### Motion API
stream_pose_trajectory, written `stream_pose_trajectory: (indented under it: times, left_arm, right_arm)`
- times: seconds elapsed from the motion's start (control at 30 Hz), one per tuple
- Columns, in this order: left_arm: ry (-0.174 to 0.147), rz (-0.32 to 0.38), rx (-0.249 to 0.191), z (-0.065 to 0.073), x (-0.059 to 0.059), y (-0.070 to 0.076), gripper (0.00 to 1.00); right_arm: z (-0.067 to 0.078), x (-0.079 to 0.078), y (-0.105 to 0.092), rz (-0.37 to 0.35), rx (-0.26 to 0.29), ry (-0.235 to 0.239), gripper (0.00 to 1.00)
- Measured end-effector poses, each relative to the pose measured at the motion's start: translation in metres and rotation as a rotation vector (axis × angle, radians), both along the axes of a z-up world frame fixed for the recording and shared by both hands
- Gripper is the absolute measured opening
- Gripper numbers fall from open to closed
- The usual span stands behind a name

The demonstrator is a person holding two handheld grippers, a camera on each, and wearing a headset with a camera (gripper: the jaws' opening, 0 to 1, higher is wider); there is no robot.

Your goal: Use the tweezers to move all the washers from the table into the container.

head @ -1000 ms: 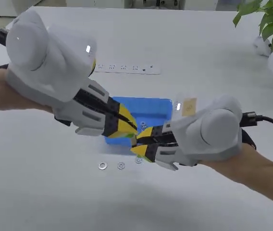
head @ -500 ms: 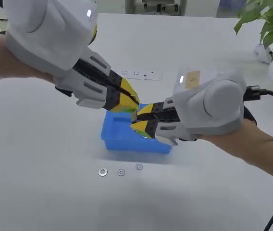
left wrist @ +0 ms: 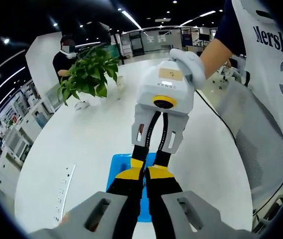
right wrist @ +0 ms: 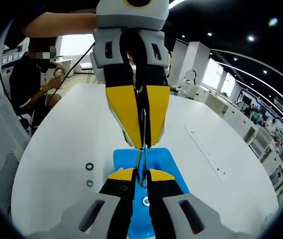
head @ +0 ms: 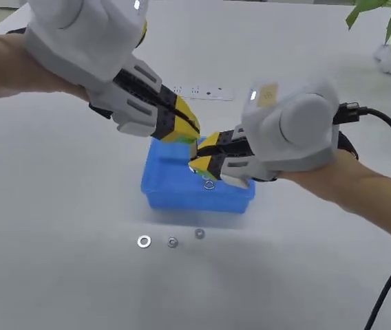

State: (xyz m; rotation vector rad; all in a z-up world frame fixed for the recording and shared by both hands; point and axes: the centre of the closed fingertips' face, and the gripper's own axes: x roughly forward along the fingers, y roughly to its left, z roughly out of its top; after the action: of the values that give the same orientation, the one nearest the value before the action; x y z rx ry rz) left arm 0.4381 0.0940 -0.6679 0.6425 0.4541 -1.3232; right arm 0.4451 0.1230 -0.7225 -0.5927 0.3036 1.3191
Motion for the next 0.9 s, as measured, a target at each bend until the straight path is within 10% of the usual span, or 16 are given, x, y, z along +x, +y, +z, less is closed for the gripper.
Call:
stream_pose_trajectory:
  times: [0.9]
  left_arm:
    - [0.086,0.061,0.008,-0.045,0.009,0.003,0.06]
  right_arm:
    - [-0.049,0.013,0.0,-0.02,-0.038,0.079,0.1]
